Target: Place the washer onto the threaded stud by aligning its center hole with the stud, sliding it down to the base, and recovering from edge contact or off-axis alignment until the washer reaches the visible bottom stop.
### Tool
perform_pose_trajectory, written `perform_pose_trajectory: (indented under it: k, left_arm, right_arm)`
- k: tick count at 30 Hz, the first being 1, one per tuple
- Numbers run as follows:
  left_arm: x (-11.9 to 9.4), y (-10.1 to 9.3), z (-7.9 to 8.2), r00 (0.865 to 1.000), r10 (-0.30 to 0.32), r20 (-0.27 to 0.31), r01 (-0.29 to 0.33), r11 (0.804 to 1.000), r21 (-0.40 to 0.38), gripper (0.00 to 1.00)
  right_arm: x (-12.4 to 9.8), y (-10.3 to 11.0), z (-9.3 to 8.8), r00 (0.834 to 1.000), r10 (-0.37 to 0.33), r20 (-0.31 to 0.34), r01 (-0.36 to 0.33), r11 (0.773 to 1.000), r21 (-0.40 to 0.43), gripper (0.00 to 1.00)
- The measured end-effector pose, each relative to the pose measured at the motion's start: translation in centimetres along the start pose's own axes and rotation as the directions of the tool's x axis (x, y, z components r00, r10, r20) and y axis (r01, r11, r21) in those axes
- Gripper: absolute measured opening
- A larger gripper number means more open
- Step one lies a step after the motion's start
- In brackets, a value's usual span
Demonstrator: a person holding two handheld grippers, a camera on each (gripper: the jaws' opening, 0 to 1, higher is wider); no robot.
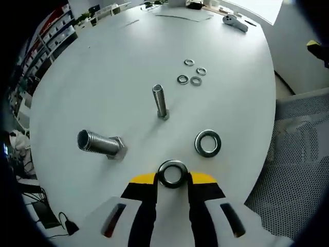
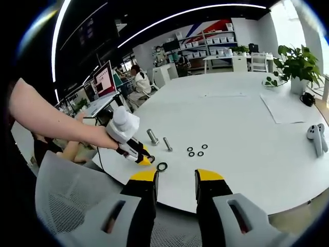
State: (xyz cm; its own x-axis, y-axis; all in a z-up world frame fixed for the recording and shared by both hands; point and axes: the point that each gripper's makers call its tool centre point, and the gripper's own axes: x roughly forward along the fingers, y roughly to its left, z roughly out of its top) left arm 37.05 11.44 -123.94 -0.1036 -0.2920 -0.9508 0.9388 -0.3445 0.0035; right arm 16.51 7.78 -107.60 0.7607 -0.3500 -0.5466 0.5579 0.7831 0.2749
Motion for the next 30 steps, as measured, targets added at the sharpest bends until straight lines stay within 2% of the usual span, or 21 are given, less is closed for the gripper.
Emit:
perform_pose_trajectory:
  k: [7, 12, 14, 20, 30]
  left_arm:
    - [-0.9, 1.2, -2.7, 0.996, -0.006, -0.086, 0.007, 1.0, 0.007, 0.21]
    - [-1.3, 2.4, -3.9, 0.994, -0.007, -0.106, 0.008, 1.0, 0.008, 0.21]
    - [-1.3, 2.0, -3.8, 0.995, -0.011, -0.101, 0.016, 0.999, 0.046, 0.21]
    - [-1.2, 1.9, -3.6, 0.984, -0.009, -0.18, 0.02, 0.998, 0.055, 0.22]
    - [-1.2, 1.9, -3.8, 0.981, -0.016, -0.195, 0.029, 0.997, 0.065, 0.23]
  right_arm:
    - [0.1, 0.0, 0.1, 1.0, 0.003, 0.001, -0.003, 1.0, 0.0, 0.31]
    - [0.1, 0.1, 0.2, 1.0, 0.005, 0.006, -0.005, 1.0, 0.004, 0.31]
    - [0.2, 0.1, 0.1, 1.0, 0.006, 0.005, -0.006, 1.0, 0.004, 0.31]
    - [0.2, 0.1, 0.1, 1.0, 0.008, 0.003, -0.008, 1.0, 0.004, 0.31]
    - [0.1, 0.1, 0.2, 1.0, 0.011, 0.008, -0.011, 1.0, 0.009, 0.3]
